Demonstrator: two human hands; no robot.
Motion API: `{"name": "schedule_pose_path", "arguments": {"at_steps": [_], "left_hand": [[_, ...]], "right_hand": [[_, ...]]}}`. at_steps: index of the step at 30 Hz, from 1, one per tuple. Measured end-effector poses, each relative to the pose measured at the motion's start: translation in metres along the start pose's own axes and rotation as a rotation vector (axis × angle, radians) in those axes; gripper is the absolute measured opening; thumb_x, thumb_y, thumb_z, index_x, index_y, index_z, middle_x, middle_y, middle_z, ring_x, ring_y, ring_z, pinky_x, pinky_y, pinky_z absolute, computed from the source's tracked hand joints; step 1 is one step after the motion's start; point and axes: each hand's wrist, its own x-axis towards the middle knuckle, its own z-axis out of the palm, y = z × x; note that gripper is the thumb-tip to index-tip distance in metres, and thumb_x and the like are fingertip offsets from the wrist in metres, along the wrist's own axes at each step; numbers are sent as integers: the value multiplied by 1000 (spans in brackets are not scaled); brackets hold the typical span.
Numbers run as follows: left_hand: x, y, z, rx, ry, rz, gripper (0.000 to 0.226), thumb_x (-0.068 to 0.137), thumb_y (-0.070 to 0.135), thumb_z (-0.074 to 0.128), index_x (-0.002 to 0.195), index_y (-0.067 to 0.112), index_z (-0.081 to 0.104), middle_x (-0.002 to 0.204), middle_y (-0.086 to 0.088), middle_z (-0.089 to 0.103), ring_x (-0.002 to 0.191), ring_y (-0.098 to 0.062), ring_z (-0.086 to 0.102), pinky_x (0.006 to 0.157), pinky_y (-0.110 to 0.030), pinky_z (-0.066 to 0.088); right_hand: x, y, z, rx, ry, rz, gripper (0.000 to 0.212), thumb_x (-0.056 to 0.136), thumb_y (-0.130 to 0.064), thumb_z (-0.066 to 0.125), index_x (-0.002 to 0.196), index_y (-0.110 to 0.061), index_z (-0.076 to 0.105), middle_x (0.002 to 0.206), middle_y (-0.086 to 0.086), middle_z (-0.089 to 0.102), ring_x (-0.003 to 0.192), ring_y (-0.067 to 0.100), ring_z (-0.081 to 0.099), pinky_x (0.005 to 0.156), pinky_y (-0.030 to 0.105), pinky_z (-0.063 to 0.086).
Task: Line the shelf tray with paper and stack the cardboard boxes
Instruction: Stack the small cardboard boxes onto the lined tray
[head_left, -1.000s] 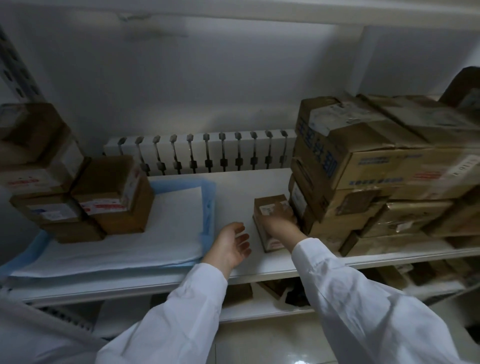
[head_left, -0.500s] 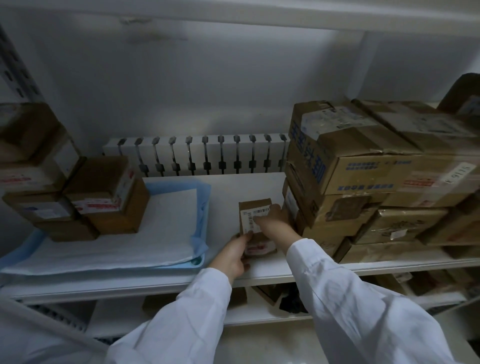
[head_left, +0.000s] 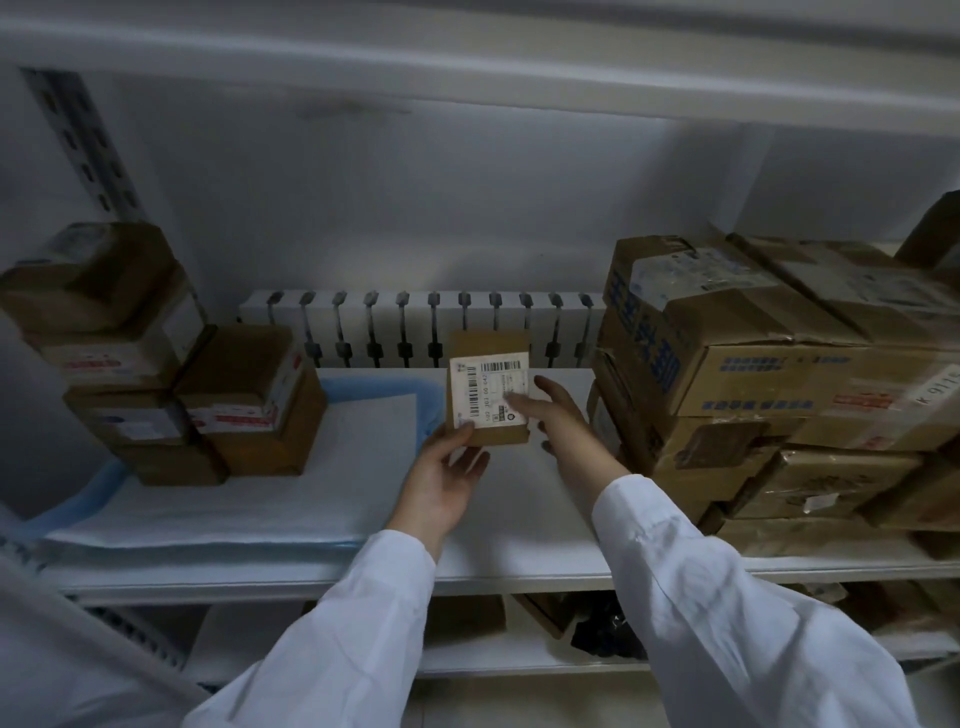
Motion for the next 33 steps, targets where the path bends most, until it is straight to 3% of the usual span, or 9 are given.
{"name": "schedule_pose_path", "arguments": {"at_steps": [3,5,7,10,17,21,23,27,33], "left_hand": [[-9,23,-6,-47,-55,69,26,87,-4,47,105,8,61,95,-11,73,103,-28,61,102,-38,41],[-14,40,-11,-55,-66,102,27,78,-3,57,103,8,61,95,-12,73,100,-28,63,102,-39,42],[-19,58,-16,-36,-52,143,35,68,2,72,101,9,62,94,-11,73,99,-28,64,96,-38,48],[-27,91,-23,13,56,234,23,84,11,62,107,15,61,102,-8,71,106,-26,60,91,-36,48],[-34,157,-35,448,340,519,50,84,42,63,125,19,46,121,-7,61,109,-23,59,98,-41,47],[-39,179,-46,594,494,549,72,72,74,53,130,30,49,132,-4,54,117,-26,54,102,-45,44],[-44,188,-50,570,511,557,68,77,71,51,130,29,48,131,-5,56,116,-28,56,101,-47,45],[-48,206,-55,587,533,574,48,85,64,43,120,31,50,123,-3,60,111,-26,58,99,-43,46],[-45,214,-62,648,573,552,46,95,49,40,126,16,50,120,-6,61,107,-25,59,95,-39,47]], "right_hand": [[-1,-5,13,37,-187,26,95,70,-40,74,148,-28,21,143,4,48,133,29,40,107,45,28],[-1,-10,27,-3,-267,-6,98,64,-43,74,147,-29,24,135,3,56,126,26,49,105,44,33],[-1,-16,43,-40,-325,-32,93,67,-45,75,146,-30,28,130,0,59,119,23,54,104,44,37],[0,-24,74,-54,-381,-65,75,80,-44,68,144,-32,31,127,-2,59,112,19,57,104,43,38],[0,-41,148,14,-488,-95,38,96,-36,48,134,-35,42,124,-2,56,111,20,56,101,35,40],[-3,-53,183,42,-459,-143,30,98,-29,47,129,-25,48,120,-2,59,105,16,59,75,19,51],[-6,-60,198,16,-446,-155,24,99,-28,46,123,-28,46,112,-4,58,96,12,60,64,13,50],[-8,-63,223,-56,-455,-137,46,99,-35,43,142,-21,38,137,2,52,123,21,51,95,25,41],[-12,-61,241,-103,-511,-129,46,99,-24,45,144,-23,36,140,4,51,129,22,46,107,36,34]]}}
